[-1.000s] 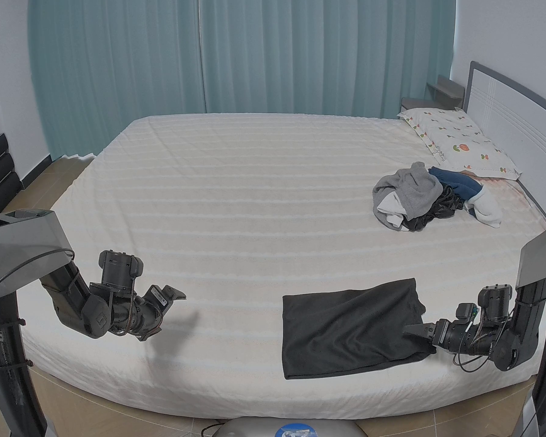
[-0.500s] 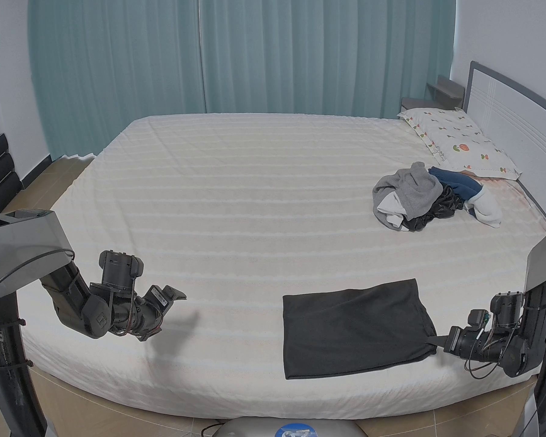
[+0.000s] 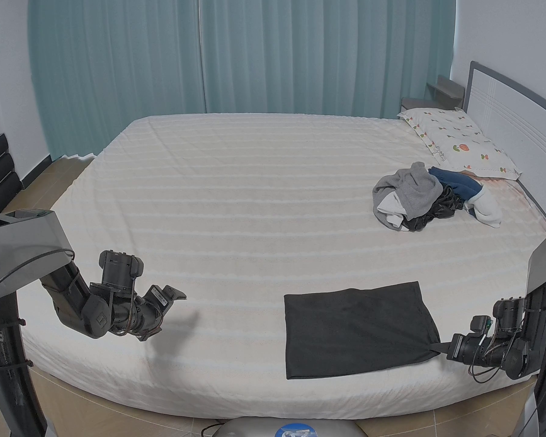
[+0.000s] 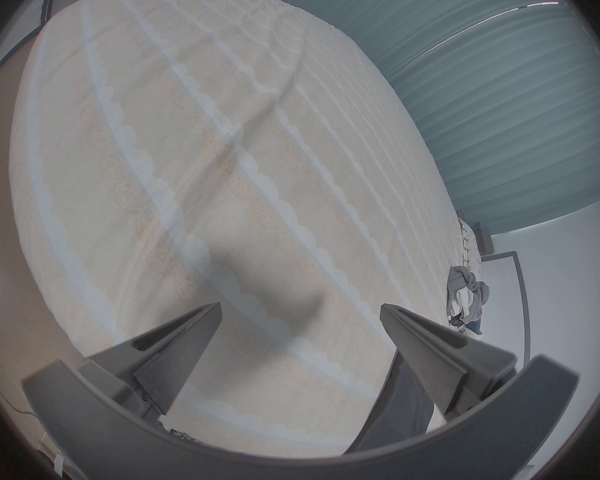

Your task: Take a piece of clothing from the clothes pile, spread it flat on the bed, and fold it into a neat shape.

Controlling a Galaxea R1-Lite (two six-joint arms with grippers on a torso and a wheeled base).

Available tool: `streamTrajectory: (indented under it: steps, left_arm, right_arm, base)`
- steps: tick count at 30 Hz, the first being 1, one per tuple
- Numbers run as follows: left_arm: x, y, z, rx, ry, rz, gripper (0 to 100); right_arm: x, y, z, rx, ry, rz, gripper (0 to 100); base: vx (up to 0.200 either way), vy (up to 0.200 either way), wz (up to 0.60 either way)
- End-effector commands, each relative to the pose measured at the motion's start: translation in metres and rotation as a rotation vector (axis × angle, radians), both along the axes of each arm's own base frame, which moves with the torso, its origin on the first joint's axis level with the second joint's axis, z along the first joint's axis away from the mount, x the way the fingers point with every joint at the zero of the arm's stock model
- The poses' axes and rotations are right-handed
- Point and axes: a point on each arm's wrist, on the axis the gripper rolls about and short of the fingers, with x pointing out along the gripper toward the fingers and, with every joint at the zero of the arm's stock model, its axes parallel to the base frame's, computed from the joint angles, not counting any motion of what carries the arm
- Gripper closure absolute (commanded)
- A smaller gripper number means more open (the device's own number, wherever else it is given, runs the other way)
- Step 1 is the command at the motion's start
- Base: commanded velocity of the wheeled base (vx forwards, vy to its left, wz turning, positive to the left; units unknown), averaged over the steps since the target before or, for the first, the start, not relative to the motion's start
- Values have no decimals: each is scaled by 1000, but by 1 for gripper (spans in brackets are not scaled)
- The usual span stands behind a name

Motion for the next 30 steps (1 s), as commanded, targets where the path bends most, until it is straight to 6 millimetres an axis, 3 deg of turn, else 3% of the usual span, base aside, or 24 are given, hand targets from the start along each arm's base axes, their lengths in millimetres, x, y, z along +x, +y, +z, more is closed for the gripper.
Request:
streamTrajectory:
  steps: [1, 7, 10, 13, 22, 30]
  left_arm:
    - [0, 1, 0, -1, 1, 2, 0]
    - [0, 0, -1, 0, 2, 1, 0]
    - [0, 0, 0, -1, 1, 1, 0]
    - [0, 0, 0, -1, -1, 1, 0]
    - [0, 1, 0, 0, -1, 4, 0]
    - [0, 0, 0, 2, 0, 1, 0]
  right_arm:
    - [-1, 0, -5, -10, 16, 10, 0]
    - [6, -6, 2, -15, -66, -13, 0]
    - [24, -5, 16, 21, -153, -42, 0]
    - [55, 4, 20, 70, -219, -57, 0]
    - [128, 22, 10, 24, -182, -97, 0]
    - [156, 27, -1, 17, -202, -94, 0]
  base:
    - [0, 0, 0]
    - [0, 0, 0]
    - [0, 0, 0]
    - [0, 0, 0]
    - [0, 0, 0]
    - [0, 0, 0]
